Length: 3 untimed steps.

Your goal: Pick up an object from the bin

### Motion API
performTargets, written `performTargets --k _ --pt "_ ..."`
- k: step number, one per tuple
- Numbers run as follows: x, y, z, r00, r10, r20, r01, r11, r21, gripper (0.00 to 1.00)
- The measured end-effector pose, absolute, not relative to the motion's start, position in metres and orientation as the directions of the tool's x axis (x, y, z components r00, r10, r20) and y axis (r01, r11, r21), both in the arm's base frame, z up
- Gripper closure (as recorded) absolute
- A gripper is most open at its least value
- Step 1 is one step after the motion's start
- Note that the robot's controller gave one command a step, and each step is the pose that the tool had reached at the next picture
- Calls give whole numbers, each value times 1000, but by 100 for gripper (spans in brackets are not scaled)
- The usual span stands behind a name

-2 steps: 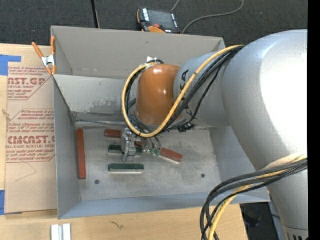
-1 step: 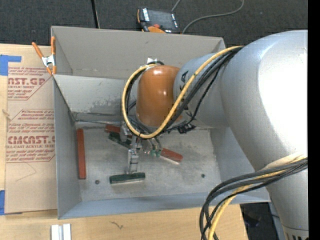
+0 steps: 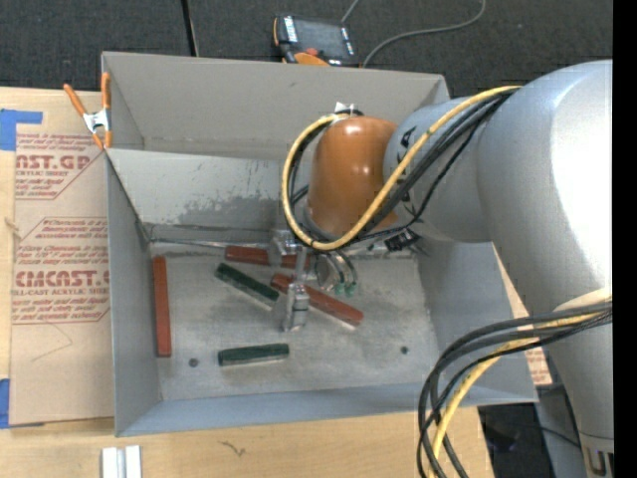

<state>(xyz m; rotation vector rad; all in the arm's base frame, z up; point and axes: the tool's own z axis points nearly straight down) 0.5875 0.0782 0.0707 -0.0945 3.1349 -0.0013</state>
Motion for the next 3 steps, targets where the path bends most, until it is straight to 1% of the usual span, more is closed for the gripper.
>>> performTargets --k 1,2,3 --pt "534 8 71 -993 -118 -2 -118 993 -2 0" --pt "538 12 73 -993 -121 -10 -121 993 0 100" --pt "535 13 70 -992 -123 -1 -123 992 2 0"
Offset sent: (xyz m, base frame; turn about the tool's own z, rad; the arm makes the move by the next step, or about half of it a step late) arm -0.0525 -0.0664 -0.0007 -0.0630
